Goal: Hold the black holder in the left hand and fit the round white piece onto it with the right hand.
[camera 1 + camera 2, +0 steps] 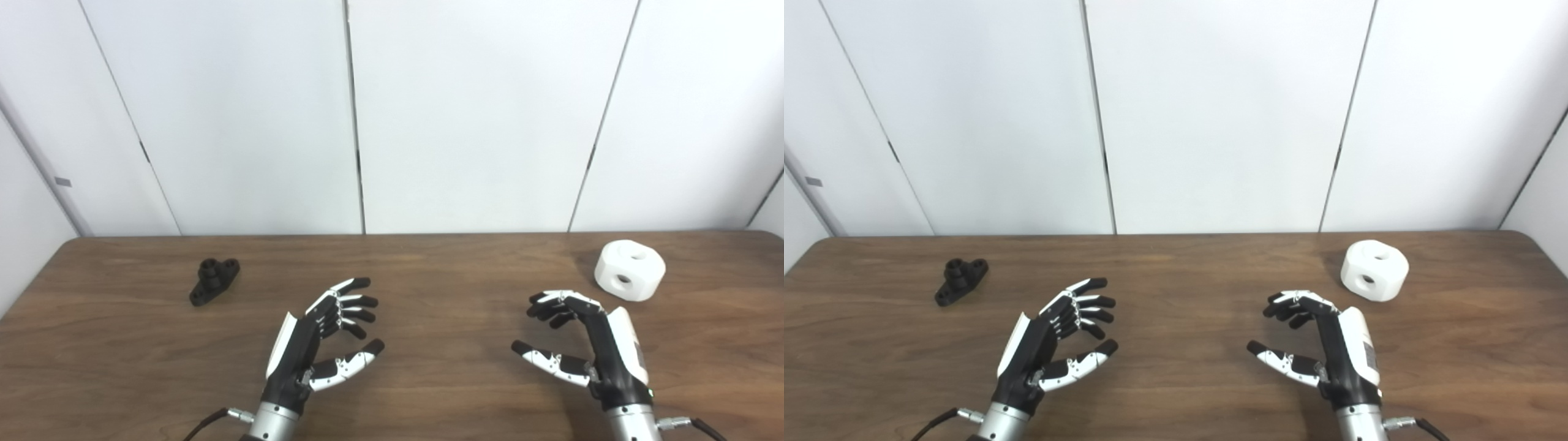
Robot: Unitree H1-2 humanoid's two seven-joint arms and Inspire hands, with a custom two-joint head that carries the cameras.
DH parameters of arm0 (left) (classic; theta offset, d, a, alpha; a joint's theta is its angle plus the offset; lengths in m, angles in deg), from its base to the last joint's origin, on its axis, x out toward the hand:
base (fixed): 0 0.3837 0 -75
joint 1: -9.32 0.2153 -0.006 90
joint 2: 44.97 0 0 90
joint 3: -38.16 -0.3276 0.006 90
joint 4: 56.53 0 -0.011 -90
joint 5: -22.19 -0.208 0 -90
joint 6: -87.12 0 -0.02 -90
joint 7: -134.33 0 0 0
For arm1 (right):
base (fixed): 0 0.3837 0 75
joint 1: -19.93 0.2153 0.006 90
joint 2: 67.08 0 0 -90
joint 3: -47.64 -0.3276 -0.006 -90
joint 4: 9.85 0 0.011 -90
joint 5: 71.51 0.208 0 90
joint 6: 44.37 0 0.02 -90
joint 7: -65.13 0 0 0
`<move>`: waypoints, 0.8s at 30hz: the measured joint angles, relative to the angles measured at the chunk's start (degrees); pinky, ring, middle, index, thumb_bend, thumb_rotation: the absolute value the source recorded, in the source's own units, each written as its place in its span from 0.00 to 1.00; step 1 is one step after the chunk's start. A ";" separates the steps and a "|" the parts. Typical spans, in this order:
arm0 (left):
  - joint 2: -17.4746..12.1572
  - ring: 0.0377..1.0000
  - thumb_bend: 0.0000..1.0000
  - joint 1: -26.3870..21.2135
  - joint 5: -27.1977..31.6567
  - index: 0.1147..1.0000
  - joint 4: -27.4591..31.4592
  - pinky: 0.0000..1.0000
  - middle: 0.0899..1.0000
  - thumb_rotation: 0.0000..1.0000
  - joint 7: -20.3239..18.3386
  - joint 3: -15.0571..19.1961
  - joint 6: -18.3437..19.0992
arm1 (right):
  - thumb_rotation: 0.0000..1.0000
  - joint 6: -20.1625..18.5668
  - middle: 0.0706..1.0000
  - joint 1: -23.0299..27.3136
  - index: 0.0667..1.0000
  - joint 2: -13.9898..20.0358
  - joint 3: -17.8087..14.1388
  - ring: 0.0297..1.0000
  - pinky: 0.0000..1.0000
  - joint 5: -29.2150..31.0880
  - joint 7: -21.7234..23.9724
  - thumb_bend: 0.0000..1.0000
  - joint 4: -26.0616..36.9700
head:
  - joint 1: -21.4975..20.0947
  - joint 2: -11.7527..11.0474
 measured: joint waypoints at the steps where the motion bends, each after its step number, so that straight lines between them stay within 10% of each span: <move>1: 0.00 0.64 0.58 0.00 0.00 0.78 0.04 0.51 0.68 0.00 -0.01 0.00 0.03 | 0.14 0.00 0.61 0.01 0.46 0.00 0.00 0.53 0.47 0.00 0.00 0.51 0.00 | 0.00 0.00; 14: 0.00 0.64 0.58 -0.02 -0.12 0.78 0.03 0.52 0.68 0.00 0.05 0.00 0.05 | 0.14 -0.02 0.62 0.00 0.46 0.05 0.00 0.54 0.47 -0.01 0.00 0.51 0.00 | 1.66 0.27; 24: 1.66 0.65 0.58 -1.06 -3.02 0.78 -1.34 0.52 0.68 0.00 1.06 -0.59 0.28 | 0.13 2.41 0.62 0.12 0.46 1.33 -0.55 0.55 0.47 4.25 0.57 0.50 -1.28 | 21.44 -1.76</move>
